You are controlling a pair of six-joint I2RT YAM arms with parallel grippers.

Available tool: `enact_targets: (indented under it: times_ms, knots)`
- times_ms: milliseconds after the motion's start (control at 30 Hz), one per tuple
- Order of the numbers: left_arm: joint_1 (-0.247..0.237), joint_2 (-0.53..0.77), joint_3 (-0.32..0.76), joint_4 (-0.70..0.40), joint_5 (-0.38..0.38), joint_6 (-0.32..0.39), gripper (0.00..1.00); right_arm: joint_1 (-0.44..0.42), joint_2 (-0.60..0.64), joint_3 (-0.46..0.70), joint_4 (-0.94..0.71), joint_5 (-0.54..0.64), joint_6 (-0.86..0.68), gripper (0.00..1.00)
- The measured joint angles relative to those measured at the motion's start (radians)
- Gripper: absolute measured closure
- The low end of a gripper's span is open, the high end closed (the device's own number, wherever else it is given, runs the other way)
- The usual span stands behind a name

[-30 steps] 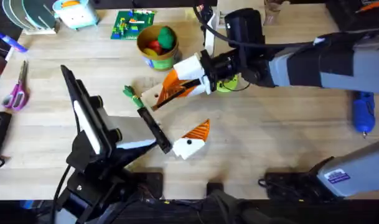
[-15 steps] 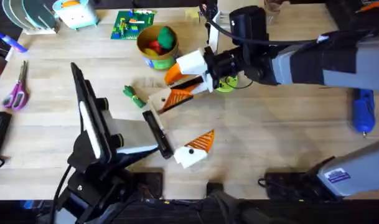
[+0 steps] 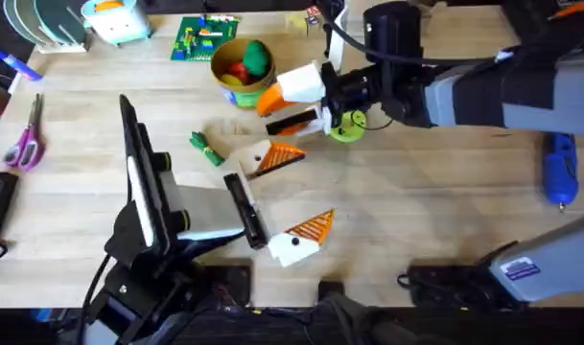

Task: Pick up the gripper from the table and insert it into the empty holder that is missing its gripper. Then pick up a screw, insert it into the mounting hole, and use the screwdriver to tighten it. Finally, clean up the table by picking up the vegetable and placing it into the bucket.

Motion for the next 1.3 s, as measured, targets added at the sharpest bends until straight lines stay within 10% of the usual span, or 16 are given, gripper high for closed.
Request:
enact_targets:
  times_ms: [367, 700, 1000, 1300]
  knots:
    - [0.000, 0.000, 0.000, 0.000, 0.000, 0.000, 0.008, -0.124, -0.038, 0.025, 0.016, 0.151, -0.079, 0.077]
    - [0.000, 0.000, 0.000, 0.000, 0.000, 0.000, 0.007, -0.226, -0.252, 0.163, -0.744, 0.538, -0.552, 0.068]
    - [0.000, 0.000, 0.000, 0.000, 0.001, 0.000, 0.008, -0.148, -0.470, 0.211, -1.091, 0.991, -0.941, 0.065]
    - [0.000, 0.000, 0.000, 0.000, 0.001, 0.000, 0.008, -0.086, -0.406, 0.211, -1.146, 1.125, -1.027, 0.064]
